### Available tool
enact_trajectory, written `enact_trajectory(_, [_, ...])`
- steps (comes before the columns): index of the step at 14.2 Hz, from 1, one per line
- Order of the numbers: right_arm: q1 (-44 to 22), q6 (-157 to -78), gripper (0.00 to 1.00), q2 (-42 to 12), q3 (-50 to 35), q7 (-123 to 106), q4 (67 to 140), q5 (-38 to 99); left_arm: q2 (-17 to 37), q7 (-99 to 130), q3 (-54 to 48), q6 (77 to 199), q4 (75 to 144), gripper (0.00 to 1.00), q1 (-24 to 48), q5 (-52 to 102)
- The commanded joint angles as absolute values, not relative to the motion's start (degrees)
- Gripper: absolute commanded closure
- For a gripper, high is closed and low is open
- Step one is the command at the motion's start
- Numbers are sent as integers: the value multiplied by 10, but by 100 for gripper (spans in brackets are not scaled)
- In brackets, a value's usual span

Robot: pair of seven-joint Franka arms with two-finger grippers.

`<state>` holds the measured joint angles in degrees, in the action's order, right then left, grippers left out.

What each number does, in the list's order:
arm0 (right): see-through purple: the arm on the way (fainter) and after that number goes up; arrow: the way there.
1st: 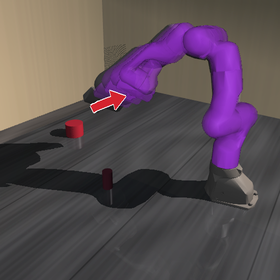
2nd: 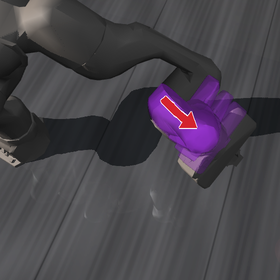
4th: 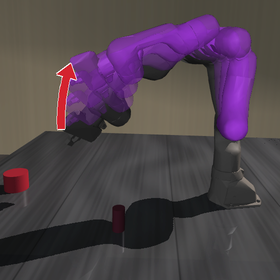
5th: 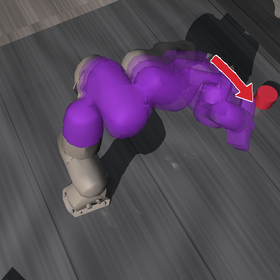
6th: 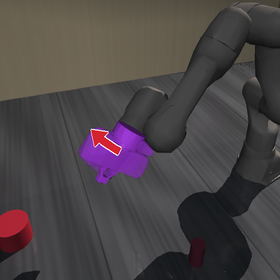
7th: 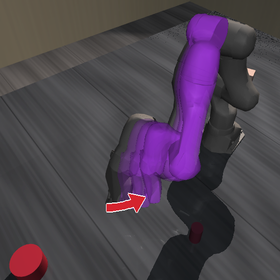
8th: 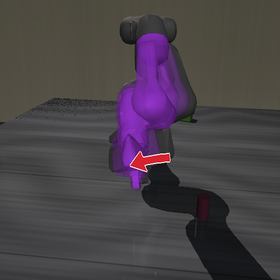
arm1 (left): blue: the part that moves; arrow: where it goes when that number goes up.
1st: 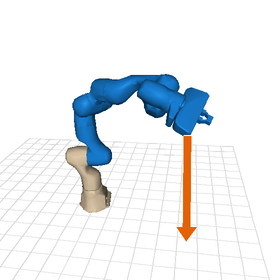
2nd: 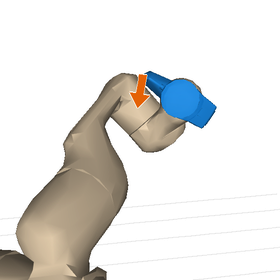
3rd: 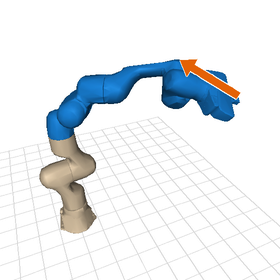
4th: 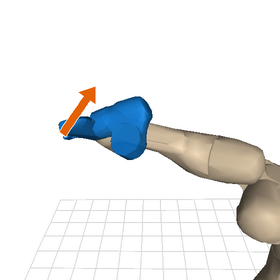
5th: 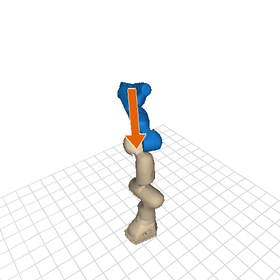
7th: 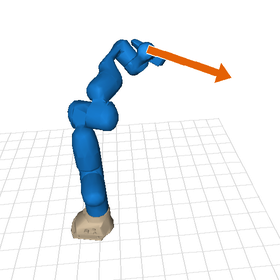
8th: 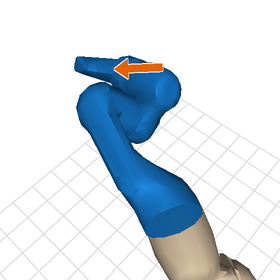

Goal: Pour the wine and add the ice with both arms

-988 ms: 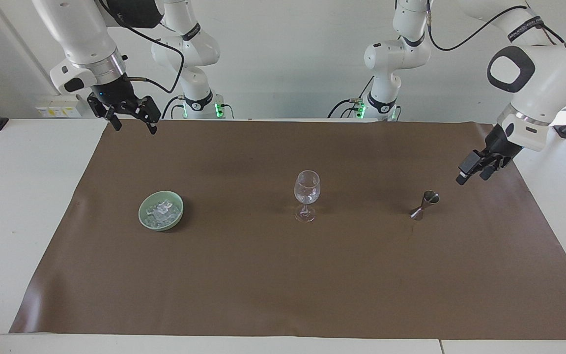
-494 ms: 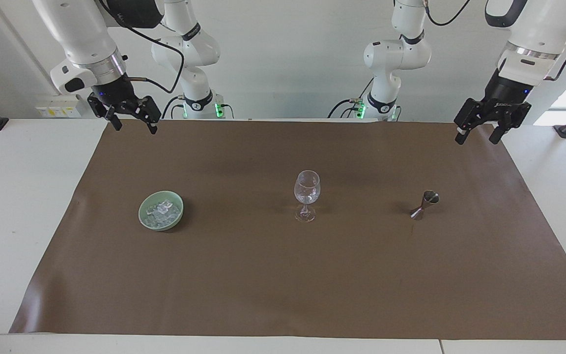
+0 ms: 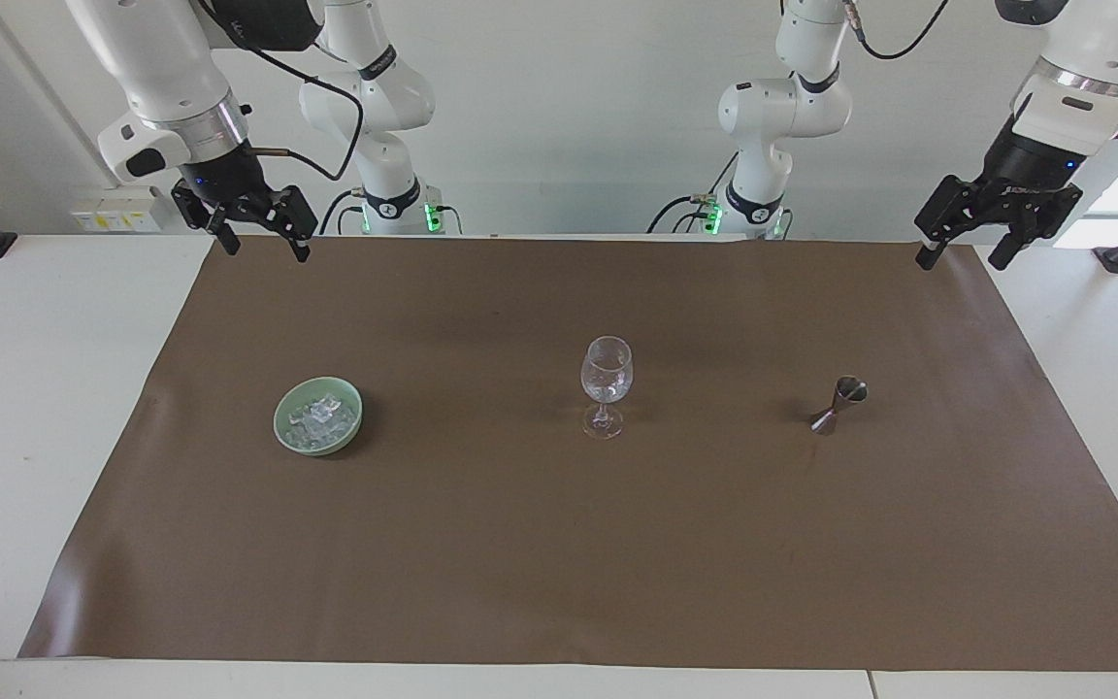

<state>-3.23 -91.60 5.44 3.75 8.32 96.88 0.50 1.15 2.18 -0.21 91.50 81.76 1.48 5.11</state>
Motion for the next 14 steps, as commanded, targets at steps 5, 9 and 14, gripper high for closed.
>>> enact_trajectory(5, [-26,-908,0,66,37,77,962,7,-4,-11,2,859,838,0,22,40])
enact_trajectory(9, [-27,-909,0,70,37,93,969,11,-21,-7,2,859,867,0,21,40])
enact_trajectory(14, [-12,-904,0,63,47,97,962,45,-24,-7,2,858,871,0,18,40])
